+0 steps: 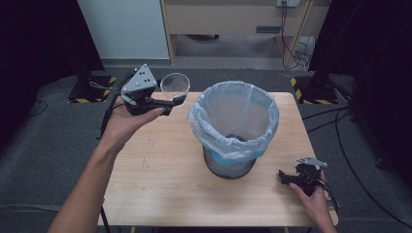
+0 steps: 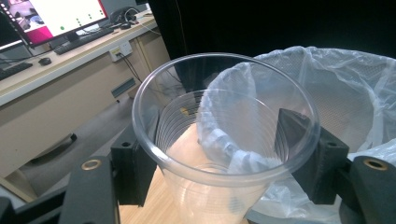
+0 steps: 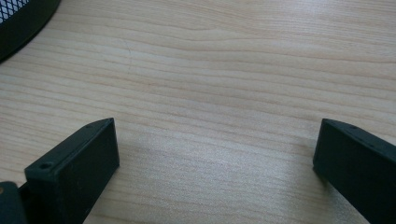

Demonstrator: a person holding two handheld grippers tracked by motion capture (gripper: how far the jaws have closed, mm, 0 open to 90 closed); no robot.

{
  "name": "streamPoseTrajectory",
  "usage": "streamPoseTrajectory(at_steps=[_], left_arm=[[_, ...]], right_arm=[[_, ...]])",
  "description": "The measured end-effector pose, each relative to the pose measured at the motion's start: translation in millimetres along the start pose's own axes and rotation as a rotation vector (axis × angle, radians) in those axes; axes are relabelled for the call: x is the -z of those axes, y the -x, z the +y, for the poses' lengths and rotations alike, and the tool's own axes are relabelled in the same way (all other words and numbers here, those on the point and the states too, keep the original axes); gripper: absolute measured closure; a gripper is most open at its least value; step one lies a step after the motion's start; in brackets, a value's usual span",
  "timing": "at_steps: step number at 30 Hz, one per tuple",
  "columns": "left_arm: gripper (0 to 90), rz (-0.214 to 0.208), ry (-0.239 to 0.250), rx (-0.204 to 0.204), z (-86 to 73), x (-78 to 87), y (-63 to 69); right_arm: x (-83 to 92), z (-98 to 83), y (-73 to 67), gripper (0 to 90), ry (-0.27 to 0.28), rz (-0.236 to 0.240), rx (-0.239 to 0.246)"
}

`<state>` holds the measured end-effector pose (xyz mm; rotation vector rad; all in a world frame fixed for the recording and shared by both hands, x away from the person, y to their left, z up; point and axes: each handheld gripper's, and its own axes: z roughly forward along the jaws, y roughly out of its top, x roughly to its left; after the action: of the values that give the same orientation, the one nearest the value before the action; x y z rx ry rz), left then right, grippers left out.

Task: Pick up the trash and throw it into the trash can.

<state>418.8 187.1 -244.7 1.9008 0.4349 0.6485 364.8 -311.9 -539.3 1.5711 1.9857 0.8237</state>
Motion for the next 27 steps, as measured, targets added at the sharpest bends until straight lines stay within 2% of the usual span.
streamPoseTrajectory(at_steps=[27], left_arm=[[31.4,-0.038,0.016,-0.023,22.9,-2.6,6.2]], right_arm=[[0.0,0.0,0.0,0.4,0.0,0.0,0.0]])
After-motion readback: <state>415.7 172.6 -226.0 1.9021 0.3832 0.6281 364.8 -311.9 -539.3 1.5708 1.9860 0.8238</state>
